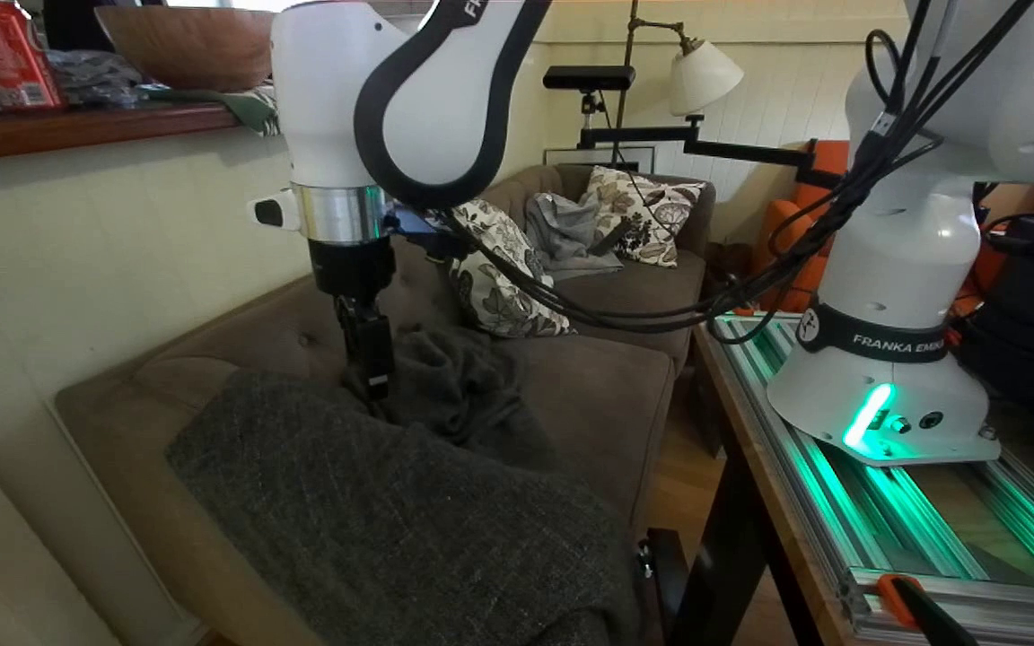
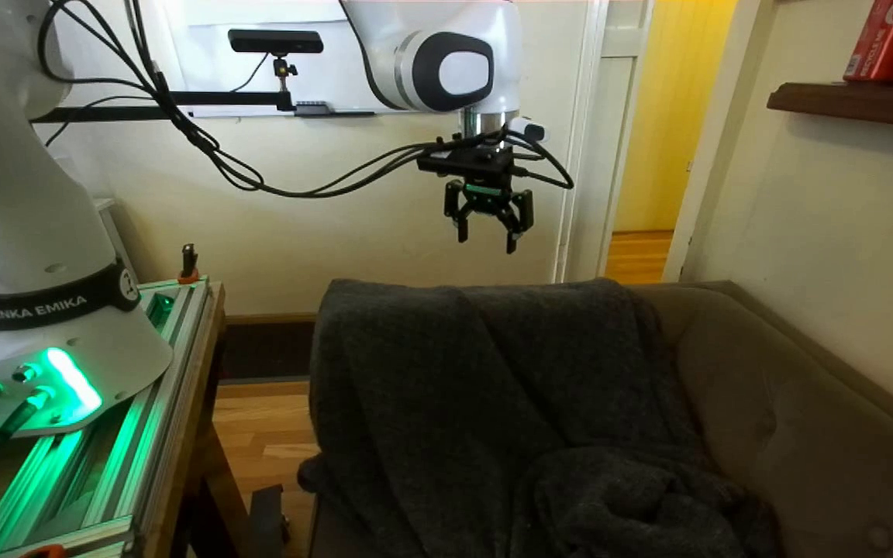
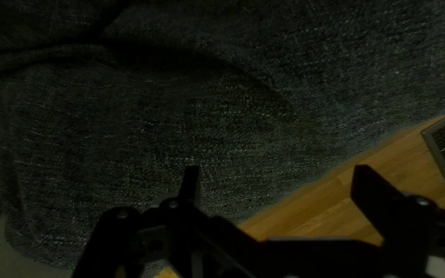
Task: Move the grey blanket off of the arm rest
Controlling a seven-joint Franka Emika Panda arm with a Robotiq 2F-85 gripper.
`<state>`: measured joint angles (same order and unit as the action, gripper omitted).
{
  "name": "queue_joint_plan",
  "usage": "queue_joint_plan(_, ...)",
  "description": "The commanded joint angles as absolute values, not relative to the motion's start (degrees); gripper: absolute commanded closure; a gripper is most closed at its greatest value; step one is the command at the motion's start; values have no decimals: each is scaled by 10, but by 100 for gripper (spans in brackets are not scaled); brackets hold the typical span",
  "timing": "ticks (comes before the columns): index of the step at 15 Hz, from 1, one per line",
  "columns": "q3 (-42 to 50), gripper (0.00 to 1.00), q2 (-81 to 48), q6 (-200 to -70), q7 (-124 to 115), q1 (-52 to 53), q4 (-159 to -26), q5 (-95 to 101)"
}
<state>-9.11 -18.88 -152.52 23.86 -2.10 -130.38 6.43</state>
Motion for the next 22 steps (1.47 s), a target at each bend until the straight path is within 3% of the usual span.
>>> queue_joint_plan(1,-98,0,-225,-1591,294,-23,-1317,72)
queue_joint_plan(10,-65,0,-310,-1597,346,35,-1281,212)
queue_joint_plan(11,-59,25,-318,-1601,345,42,-1279,227)
queue_joint_plan(12,-54,26,-325,-1602,345,47,-1276,240)
queue_joint_plan(17,-41,63,-347,-1603,344,57,-1270,273)
queue_joint_plan(22,-105,97,-278,-1592,347,-10,-1299,184)
